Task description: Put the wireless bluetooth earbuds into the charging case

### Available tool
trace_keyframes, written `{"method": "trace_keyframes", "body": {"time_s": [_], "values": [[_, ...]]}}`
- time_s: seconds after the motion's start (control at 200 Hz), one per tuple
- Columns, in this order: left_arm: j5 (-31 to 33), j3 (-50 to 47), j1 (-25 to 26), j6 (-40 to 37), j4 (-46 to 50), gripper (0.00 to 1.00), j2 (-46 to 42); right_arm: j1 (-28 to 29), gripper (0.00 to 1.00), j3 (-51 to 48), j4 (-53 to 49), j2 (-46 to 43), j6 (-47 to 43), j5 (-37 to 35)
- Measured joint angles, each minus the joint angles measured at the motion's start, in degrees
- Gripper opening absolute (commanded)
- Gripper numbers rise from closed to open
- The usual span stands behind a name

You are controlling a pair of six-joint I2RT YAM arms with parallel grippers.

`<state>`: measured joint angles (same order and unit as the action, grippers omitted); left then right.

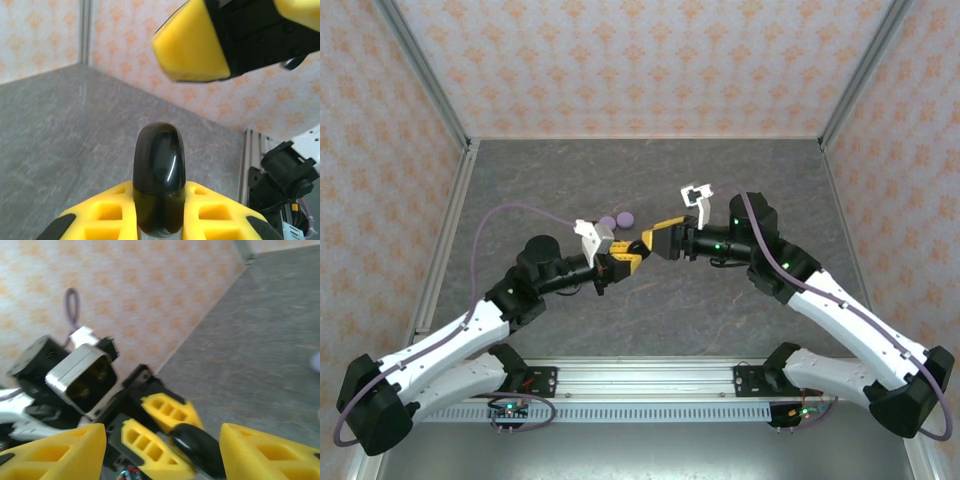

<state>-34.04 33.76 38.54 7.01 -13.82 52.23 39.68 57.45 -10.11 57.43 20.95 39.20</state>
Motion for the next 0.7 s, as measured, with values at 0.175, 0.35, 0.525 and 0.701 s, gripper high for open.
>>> {"method": "trace_keyframes", "body": {"time_s": [0.175,0.35,0.525,0.701], "values": [[4.50,-1.79,0.00,4.31,4.28,0.02,3.02,-6.19,0.88,-4.68,-0.17,-3.45,4.17,-6.32],[8.83,-8.07,0.00,11.34,4.55,0.02,7.10,-12.57,0.99,-13.75,4.63,-6.67,11.76,-8.57],[10.82,-9.81,-0.02,15.30,5.35,0.02,11.85,-15.28,0.99,-18.49,8.79,-7.37,17.03,-9.35],[10.97,-8.61,-0.02,17.07,5.44,0.00,18.36,-15.37,0.99,-18.82,10.62,-7.41,18.69,-9.49]]}}
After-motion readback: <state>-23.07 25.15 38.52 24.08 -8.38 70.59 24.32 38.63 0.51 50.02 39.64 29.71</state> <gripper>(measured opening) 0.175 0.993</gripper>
